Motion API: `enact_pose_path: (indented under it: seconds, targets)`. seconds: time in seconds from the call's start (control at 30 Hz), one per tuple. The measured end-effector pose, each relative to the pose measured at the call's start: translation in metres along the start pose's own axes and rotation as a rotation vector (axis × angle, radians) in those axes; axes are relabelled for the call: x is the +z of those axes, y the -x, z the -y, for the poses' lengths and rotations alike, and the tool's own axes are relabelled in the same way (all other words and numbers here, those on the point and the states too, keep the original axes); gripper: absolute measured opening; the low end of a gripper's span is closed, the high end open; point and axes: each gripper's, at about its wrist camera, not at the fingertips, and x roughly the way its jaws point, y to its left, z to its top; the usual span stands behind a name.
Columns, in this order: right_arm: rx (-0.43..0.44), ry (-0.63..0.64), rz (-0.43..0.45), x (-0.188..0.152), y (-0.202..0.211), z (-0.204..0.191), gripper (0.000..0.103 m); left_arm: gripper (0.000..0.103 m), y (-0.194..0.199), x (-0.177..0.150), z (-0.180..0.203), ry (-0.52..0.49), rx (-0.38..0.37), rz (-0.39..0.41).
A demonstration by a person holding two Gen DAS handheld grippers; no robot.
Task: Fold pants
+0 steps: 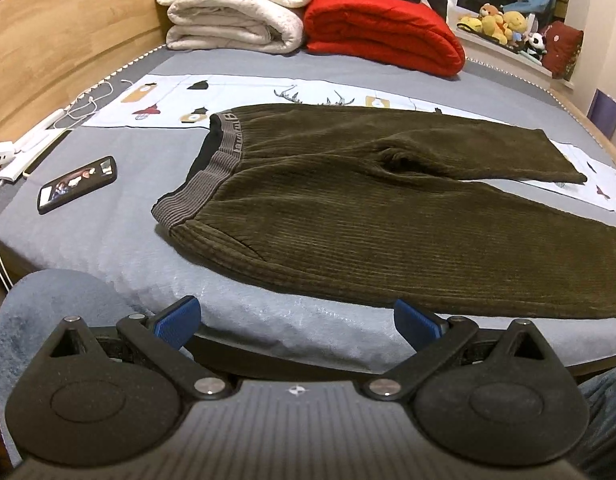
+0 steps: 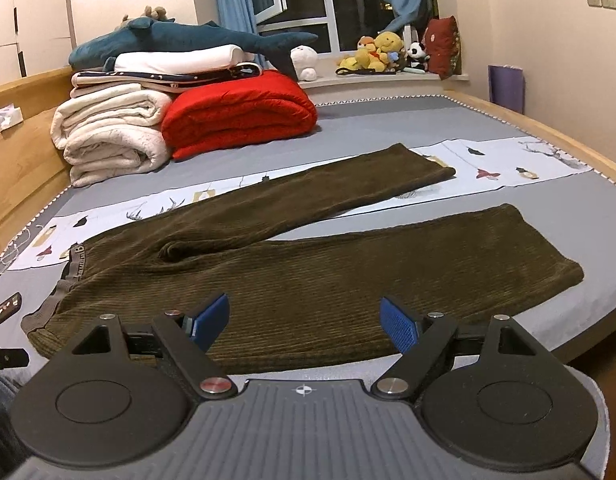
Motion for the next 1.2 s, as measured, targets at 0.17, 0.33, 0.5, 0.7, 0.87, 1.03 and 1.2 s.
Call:
enact_pose_path:
  seconds: [0.17, 0.33, 0.5, 0.7, 0.87, 1.03, 1.2]
  targets:
    - [-0.01, 0.001, -0.006, 0.001, -0.003, -0.001, 0.084, 0.103, -0.001, 0.001, -0.002, 0.009, 0.01, 0.0]
    - [-0.006, 0.018, -0.013, 0.002, -0.007, -0.008, 0.084, 0.103, -0.004, 0.003, -0.006, 0.025, 0.014, -0.01]
    - [-0.011, 0.024, -0.021, 0.003, -0.013, -0.009, 0.084, 0.103, -0.01, 0.003, -0.007, 0.023, 0.019, -0.019]
    - [-0.025, 0.016, -0.036, 0.004, -0.022, -0.008, 0.084, 0.103, -0.021, 0.006, -0.004, 0.012, 0.02, -0.033]
    - [-0.034, 0.012, -0.049, 0.005, -0.033, -0.007, 0.084, 0.103, -0.032, 0.007, -0.001, 0.002, 0.017, -0.056]
    - [-0.04, 0.008, -0.062, 0.008, -0.045, -0.007, 0.084, 0.103, -0.044, 0.012, 0.001, -0.005, 0.007, -0.084]
    - [-0.045, 0.003, -0.073, 0.013, -0.06, -0.007, 0.084, 0.103, -0.056, 0.021, 0.004, 0.003, 0.0, -0.115]
